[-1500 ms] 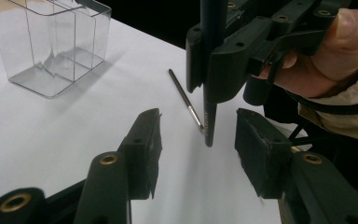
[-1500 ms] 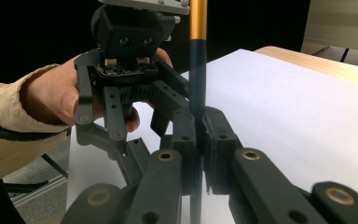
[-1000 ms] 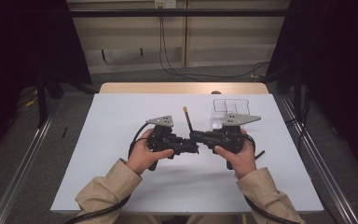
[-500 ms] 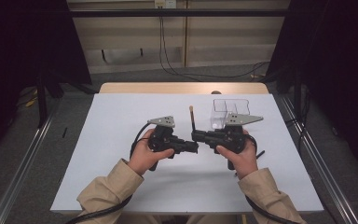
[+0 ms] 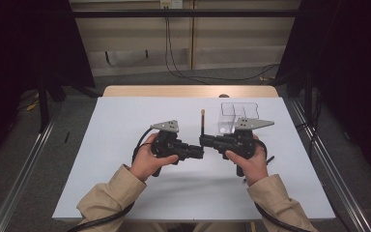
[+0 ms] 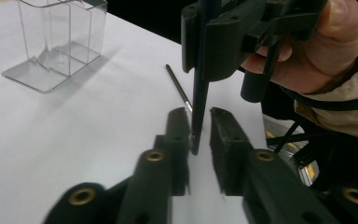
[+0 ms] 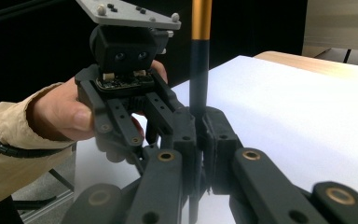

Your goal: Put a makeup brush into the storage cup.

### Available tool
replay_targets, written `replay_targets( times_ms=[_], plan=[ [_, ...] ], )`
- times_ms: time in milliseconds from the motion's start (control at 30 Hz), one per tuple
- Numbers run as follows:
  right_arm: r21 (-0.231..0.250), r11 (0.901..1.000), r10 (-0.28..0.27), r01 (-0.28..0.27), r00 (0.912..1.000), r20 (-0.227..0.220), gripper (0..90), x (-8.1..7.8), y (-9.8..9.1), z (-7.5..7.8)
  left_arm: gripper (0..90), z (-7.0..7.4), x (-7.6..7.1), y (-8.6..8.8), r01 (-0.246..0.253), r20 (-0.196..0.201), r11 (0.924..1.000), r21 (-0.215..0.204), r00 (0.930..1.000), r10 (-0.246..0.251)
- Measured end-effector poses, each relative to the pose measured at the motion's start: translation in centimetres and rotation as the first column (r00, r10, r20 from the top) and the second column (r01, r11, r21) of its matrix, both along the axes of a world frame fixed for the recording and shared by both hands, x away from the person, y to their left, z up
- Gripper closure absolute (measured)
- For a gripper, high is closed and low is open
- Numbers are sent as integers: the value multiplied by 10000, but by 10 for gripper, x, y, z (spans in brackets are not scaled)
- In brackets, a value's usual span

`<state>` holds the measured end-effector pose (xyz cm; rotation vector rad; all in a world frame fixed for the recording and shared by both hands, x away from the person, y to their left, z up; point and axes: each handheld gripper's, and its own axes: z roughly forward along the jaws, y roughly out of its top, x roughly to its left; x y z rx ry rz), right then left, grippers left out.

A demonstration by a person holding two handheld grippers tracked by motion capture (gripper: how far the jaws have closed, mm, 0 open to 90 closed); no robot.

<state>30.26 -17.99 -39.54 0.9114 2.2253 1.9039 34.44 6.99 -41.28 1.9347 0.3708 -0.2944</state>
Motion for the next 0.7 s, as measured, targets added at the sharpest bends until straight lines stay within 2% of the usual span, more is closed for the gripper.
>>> replay_targets(
  times_ms=[167, 333, 500, 600, 700],
  plan=[
    [59, 10000, -74, 74, 9999, 79, 844, 0, -2, 1, 594, 0, -2, 3, 18, 159, 9994, -344, 9999, -12],
    [36, 9999, -131, 130, 9998, 162, 844, 0, -3, 2, 464, 0, -2, 8, -142, 374, 9992, -375, 9992, 156],
    [37, 9997, -261, 260, 9994, 238, 844, 0, -5, 2, 352, 0, -2, 14, -477, 505, 9976, -501, 9975, 502],
    [28, 9994, -350, 349, 9990, 286, 844, 0, -7, 2, 272, 0, -1, 18, -593, 543, 9956, -731, 9965, 634],
    [60, 9990, -436, 434, 9985, 333, 844, 0, -10, 2, 215, -1, 0, 24, -791, 547, 9944, -697, 9951, 829]
  ],
)
